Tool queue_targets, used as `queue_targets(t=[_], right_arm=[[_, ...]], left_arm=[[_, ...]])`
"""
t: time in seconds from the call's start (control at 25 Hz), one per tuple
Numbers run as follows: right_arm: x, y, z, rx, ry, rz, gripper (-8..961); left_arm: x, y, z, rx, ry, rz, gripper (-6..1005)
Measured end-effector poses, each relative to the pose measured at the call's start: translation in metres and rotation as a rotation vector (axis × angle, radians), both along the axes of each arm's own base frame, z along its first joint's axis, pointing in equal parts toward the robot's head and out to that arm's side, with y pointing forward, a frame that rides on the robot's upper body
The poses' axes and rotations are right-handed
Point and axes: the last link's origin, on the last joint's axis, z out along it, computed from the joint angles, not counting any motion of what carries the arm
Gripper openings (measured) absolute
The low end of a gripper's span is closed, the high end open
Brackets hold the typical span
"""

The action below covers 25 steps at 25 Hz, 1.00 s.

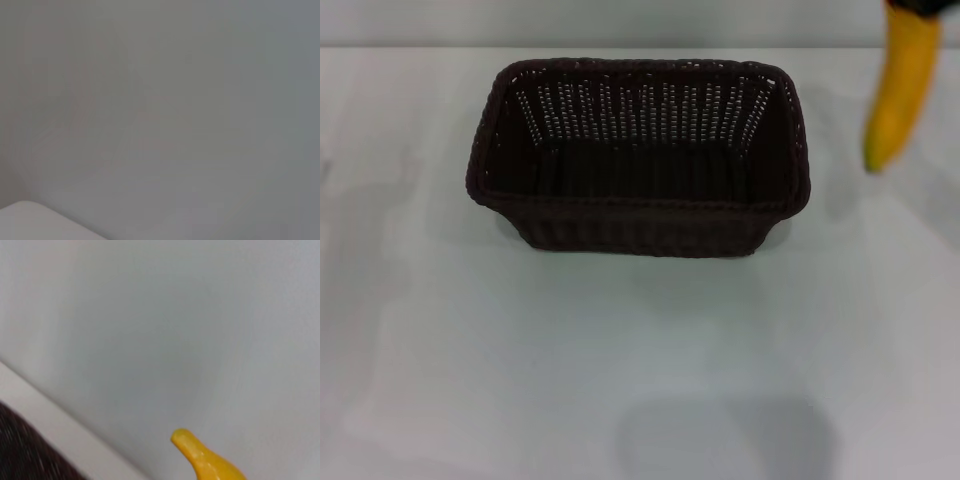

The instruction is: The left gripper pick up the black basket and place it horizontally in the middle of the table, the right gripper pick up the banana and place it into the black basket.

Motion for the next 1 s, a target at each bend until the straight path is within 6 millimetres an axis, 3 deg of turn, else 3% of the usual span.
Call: queue_targets(t=[0.04,0.16,0.32,0.52,0.72,0.88,1.0], right_arm=[[0.000,0.000,0.000,0.000,0.000,0.000,463],[-0.044,0.017,-0.025,-0.077,-0.019,0.211,466],[-0.063,0.039,-0.062,-0.155,-0.031,0.327,471],[-0.061,0.057,-0.111,-0.275,-0.051,0.355,476],[-0.044,0.054,-0.139,-0.385,-0.051,0.331,482],[-0.036,0.048,-0.145,-0.405,-0.038,0.326,487],[-0.030,0.047,-0.135,-0.380,0.003,0.310,534]], left_arm=[[0.001,0.001,0.000,-0.001,0.001,-0.002,862],[0.002,0.001,-0.001,-0.004,0.000,-0.005,862],[0.002,0.001,-0.003,-0.006,-0.009,-0.004,862],[0.007,0.005,-0.008,-0.015,-0.017,-0.026,862],[0.013,0.010,-0.012,-0.025,-0.024,-0.039,862],[0.013,0.010,-0.012,-0.011,0.014,-0.034,862],[0.013,0.009,-0.013,0.018,0.064,-0.026,862]])
